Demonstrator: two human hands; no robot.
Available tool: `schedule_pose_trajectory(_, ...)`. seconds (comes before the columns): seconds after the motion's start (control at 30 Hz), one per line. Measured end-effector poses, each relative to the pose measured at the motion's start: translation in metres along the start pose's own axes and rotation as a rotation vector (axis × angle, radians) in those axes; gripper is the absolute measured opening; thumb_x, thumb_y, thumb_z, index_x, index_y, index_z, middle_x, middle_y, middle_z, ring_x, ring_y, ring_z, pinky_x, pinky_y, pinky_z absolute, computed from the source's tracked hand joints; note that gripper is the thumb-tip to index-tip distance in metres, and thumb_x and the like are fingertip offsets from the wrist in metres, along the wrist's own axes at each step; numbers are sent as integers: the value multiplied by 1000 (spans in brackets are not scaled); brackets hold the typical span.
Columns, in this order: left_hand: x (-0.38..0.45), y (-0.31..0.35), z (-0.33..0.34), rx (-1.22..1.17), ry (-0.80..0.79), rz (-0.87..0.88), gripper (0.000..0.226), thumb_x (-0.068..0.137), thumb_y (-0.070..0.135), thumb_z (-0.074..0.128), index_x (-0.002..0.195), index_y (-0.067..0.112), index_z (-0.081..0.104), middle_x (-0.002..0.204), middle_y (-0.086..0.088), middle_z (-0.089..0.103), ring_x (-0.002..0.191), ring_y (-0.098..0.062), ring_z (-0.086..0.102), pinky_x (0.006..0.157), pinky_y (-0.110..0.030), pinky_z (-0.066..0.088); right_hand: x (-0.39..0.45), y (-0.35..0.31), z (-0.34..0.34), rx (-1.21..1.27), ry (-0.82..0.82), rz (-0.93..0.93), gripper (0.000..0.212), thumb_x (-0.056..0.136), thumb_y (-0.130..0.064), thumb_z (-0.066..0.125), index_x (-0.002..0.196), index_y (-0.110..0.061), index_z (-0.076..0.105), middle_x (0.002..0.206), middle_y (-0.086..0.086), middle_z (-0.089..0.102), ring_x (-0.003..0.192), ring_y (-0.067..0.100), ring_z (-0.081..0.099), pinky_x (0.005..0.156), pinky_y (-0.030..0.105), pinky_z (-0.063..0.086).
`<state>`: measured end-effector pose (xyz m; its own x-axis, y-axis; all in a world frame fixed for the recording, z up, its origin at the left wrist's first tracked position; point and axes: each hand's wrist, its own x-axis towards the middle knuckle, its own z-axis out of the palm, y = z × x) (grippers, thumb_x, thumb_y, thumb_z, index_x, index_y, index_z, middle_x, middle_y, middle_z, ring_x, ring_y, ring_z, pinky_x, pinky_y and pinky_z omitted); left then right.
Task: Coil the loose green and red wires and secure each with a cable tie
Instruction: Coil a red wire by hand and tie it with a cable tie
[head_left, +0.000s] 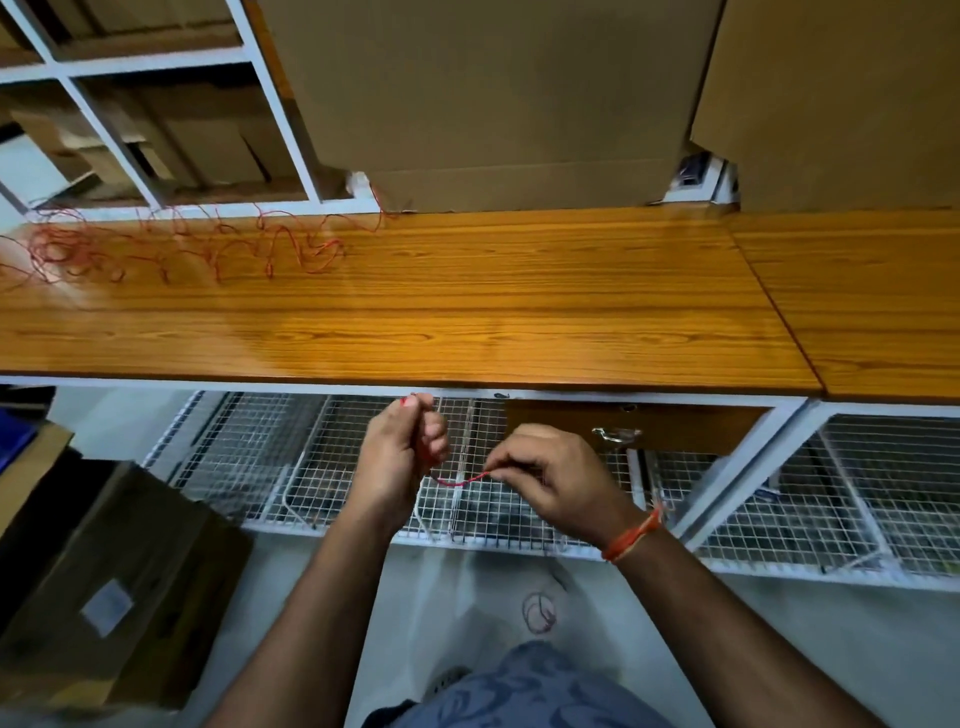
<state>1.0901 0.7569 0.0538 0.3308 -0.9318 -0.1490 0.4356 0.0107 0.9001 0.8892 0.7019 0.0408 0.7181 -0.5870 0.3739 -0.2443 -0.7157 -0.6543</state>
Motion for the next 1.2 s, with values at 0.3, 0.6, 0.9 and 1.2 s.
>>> schedule_pose_trajectory(0.3, 1, 17, 5, 652, -190, 161, 38, 101, 41, 44, 72, 18, 52, 56, 8, 44, 49, -7, 37, 49, -23, 30, 51, -28, -8, -12, 102, -54, 14, 92, -19, 72, 98, -20, 60, 83, -13, 61, 76, 4, 56, 65, 26, 46)
schedule_pose_trajectory(0.6, 10, 39, -19, 202, -436, -203, 35, 103, 32, 47, 70, 21, 49, 53, 7, 26, 45, -8, 16, 43, -18, 13, 53, 1, 3, 300, -116, 319, 1, 100, -24, 65, 100, -25, 64, 83, -5, 66, 77, 14, 63, 69, 37, 52)
schedule_pose_trajectory(0.9, 18, 54, -26, 267, -377, -297, 37, 107, 26, 41, 71, 20, 45, 53, 8, 27, 44, -7, 17, 45, -19, 11, 22, 49, 23, -93, -429, 630, 21, 101, -37, 61, 96, -26, 78, 122, -3, 55, 112, 11, 50, 96, 28, 43)
schedule_pose_trajectory(1.2, 14, 59, -15, 524, -368, -266, 41, 109, 24, 40, 69, 19, 45, 53, 5, 34, 44, -10, 22, 44, -22, 14, 28, 24, 52, 268, -828, 798, 25, 104, -23, 58, 105, -4, 74, 90, 11, 76, 87, 29, 72, 72, 35, 57)
